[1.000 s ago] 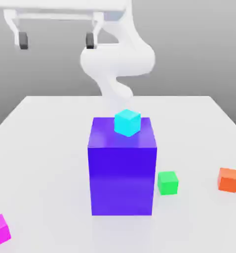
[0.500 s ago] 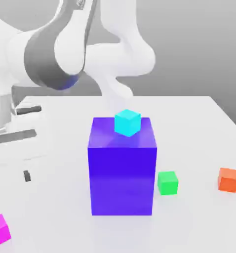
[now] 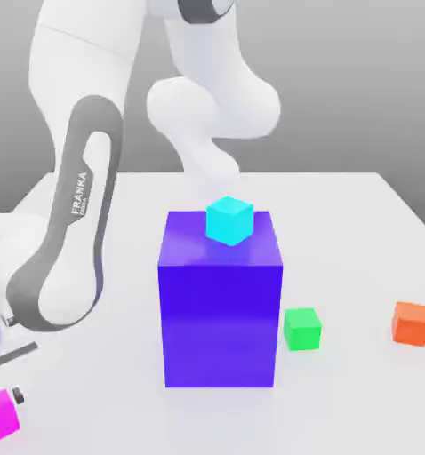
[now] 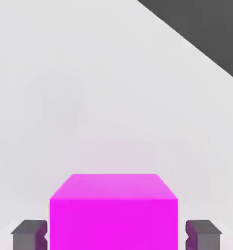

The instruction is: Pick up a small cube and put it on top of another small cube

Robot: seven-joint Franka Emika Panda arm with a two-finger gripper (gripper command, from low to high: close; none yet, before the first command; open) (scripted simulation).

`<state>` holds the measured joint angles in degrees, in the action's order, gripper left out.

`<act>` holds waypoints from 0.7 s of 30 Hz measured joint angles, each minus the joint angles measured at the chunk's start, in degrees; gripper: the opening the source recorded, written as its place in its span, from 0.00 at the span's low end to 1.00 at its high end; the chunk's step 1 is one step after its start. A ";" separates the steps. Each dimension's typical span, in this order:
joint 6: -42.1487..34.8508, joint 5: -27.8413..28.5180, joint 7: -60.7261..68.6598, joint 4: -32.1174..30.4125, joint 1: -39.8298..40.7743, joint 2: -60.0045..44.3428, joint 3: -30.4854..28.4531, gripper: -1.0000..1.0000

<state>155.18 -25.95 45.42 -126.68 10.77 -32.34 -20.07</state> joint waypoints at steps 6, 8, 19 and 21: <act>-3.61 3.60 -2.53 -1.42 -2.49 5.06 -3.28 0.00; -5.25 4.93 -5.31 -1.92 -3.81 6.94 -4.96 0.00; 0.38 14.59 -23.07 -9.72 -25.61 13.34 -3.92 0.00; 2.26 17.71 -26.72 -11.79 -30.56 15.42 -3.45 0.00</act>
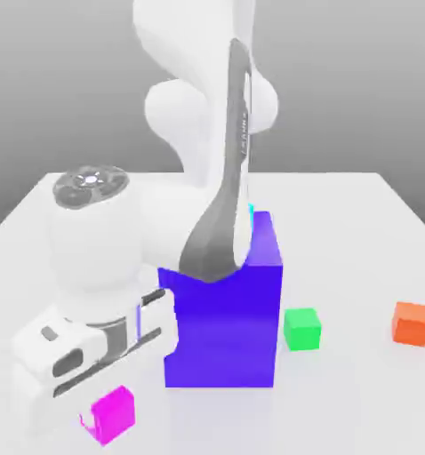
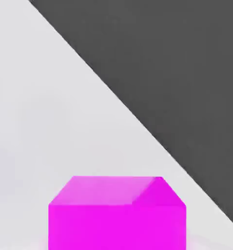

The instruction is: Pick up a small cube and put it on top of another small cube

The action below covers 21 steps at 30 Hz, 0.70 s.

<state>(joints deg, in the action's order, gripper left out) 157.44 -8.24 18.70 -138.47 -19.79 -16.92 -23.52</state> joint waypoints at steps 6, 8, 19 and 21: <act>4.39 14.03 -12.33 -8.24 -13.64 9.05 1.89 0.00; 3.48 18.03 -14.27 -12.09 -16.27 13.40 3.10 0.00; -3.15 20.99 -9.63 -32.46 -22.82 34.19 6.71 0.00; -0.41 19.76 -8.56 -32.90 -23.75 31.54 5.88 0.00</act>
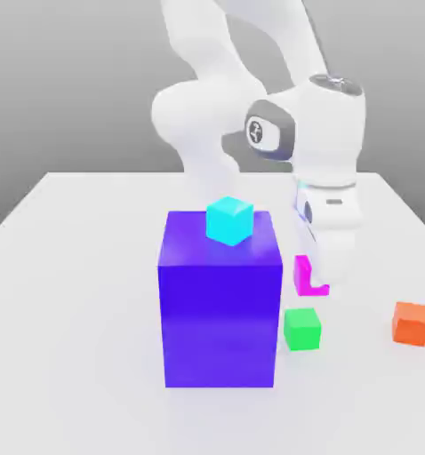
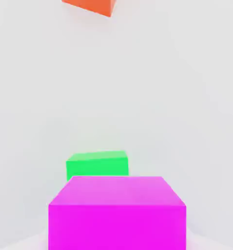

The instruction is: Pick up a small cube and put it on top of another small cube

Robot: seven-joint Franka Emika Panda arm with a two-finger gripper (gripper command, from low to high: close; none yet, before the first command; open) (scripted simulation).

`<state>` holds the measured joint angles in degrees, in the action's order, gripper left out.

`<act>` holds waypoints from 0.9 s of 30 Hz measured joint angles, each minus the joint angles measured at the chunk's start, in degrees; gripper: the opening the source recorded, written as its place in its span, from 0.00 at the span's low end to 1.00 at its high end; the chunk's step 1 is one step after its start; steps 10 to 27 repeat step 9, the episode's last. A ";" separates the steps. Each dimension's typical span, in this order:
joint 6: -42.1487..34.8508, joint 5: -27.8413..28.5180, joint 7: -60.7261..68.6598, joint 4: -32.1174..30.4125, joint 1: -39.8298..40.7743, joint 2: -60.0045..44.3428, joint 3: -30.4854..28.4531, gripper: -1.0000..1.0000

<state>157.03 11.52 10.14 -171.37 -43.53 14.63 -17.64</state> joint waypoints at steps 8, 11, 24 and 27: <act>12.99 -10.32 6.98 0.28 -3.84 -13.63 -0.65 1.00; 12.99 -10.32 6.98 0.28 -3.82 -13.63 -0.65 1.00; 12.99 -10.32 6.98 0.28 -3.82 -13.63 -0.65 1.00; 12.99 -10.32 6.98 0.28 -3.82 -13.63 -0.65 1.00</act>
